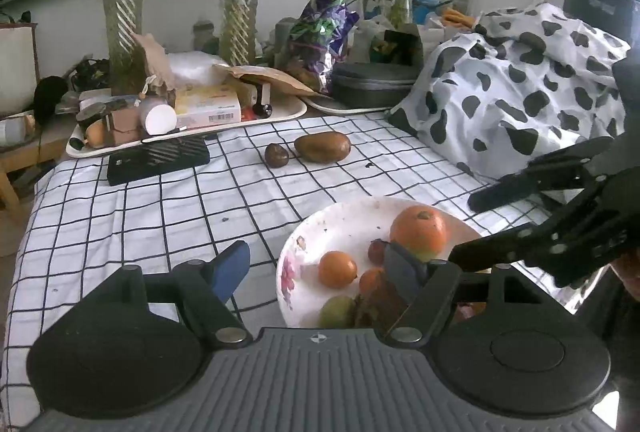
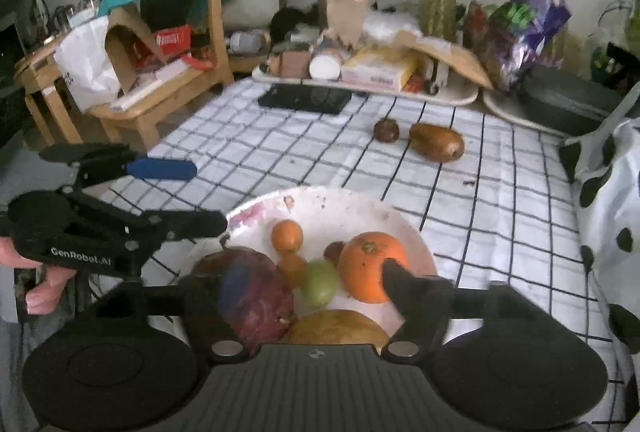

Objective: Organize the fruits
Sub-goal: 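Place the cherry tomato with left tool while right tool places the lime on the plate, then open both tools and move them back toward the brown fruits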

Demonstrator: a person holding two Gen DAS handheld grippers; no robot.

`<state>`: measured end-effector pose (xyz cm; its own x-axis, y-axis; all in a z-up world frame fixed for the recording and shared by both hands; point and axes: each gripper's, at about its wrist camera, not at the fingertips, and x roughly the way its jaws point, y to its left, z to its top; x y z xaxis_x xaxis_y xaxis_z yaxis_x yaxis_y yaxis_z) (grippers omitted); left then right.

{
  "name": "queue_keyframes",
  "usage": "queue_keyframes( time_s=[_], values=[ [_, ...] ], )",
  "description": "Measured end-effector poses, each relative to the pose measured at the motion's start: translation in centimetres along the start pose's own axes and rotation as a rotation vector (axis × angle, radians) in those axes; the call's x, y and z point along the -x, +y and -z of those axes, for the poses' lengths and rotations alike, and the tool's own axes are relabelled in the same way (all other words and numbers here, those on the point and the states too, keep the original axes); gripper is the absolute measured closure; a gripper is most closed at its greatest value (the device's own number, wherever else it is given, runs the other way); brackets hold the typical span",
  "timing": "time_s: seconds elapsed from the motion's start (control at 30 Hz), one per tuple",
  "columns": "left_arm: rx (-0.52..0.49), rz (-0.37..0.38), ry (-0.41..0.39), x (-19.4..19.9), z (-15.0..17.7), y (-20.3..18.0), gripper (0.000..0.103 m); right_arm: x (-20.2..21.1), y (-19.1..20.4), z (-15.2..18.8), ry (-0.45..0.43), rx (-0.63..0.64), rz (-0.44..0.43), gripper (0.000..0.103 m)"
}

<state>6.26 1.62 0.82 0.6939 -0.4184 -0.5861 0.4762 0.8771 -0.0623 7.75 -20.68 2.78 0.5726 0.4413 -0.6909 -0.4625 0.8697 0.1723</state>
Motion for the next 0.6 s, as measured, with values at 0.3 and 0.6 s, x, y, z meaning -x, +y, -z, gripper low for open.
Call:
queue_keyframes(
  time_s=[0.3, 0.6],
  values=[
    [0.007, 0.007, 0.003, 1.3, 0.7, -0.7, 0.03, 1.9, 1.4, 1.8, -0.016, 0.003, 0.07, 0.0],
    [-0.008, 0.027, 0.024, 1.2, 0.8, -1.2, 0.03, 1.6, 1.3, 2.3, 0.007, -0.011, 0.133, 0.0]
  ],
)
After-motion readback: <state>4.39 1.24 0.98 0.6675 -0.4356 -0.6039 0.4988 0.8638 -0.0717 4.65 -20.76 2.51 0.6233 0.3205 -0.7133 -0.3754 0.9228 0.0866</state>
